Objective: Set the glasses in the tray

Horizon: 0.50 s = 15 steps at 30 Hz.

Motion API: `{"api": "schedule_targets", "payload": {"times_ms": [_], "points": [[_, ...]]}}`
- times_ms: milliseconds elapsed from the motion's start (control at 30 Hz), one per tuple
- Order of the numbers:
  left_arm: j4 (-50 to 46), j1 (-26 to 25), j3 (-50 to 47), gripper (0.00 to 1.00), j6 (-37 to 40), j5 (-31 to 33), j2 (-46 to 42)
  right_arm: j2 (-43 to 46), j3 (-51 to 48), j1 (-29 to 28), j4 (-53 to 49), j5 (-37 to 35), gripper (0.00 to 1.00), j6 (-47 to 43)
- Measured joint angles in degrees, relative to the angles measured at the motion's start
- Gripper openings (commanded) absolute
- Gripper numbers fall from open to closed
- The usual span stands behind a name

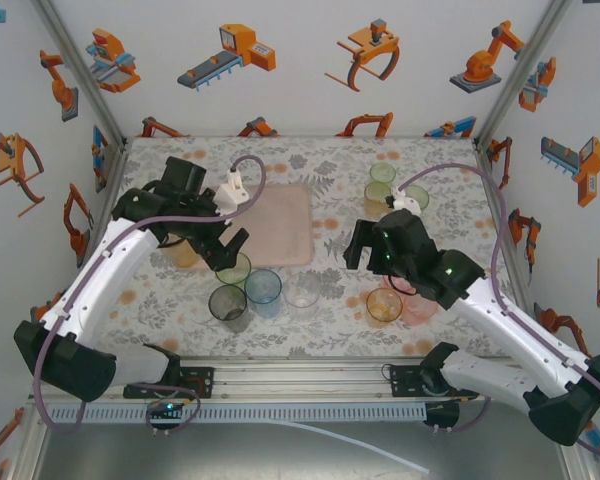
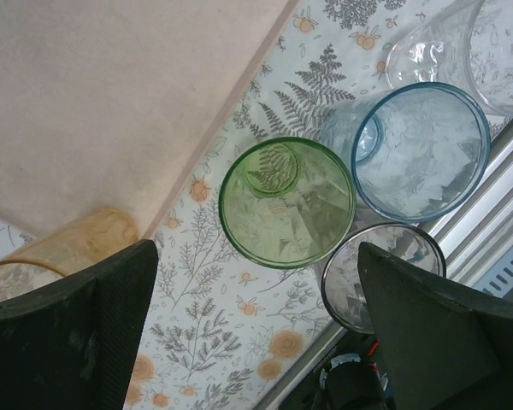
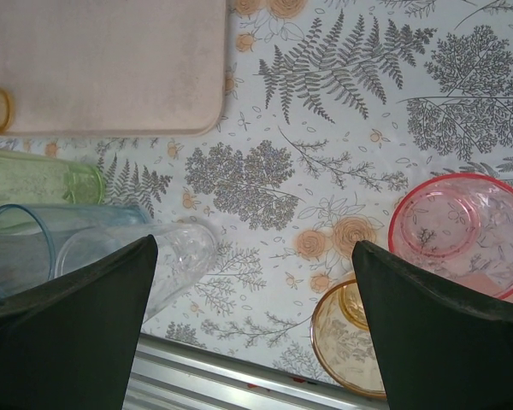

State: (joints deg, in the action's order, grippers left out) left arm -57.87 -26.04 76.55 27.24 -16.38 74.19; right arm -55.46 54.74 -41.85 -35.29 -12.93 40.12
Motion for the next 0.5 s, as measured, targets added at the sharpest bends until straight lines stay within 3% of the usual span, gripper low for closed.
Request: {"api": "schedule_targets", "payload": {"times_ms": [333,433,500], "points": [[2.78,-0.57,-3.1,0.82,0.7,1.01,2.43,1.6,0.02,0.0,-1.95,-0.24,0.84,0.44],[3.72,-0.57,-3.98,0.65,0.63,1.03,3.78,1.36,0.63,0.0,-3.21,-0.26,0.84,0.35],[4.2,-0.61,-4.04,0.64,0.61,1.18,4.87,1.38,1.05,0.0,-3.89,-0.28,0.84,0.37]]}}
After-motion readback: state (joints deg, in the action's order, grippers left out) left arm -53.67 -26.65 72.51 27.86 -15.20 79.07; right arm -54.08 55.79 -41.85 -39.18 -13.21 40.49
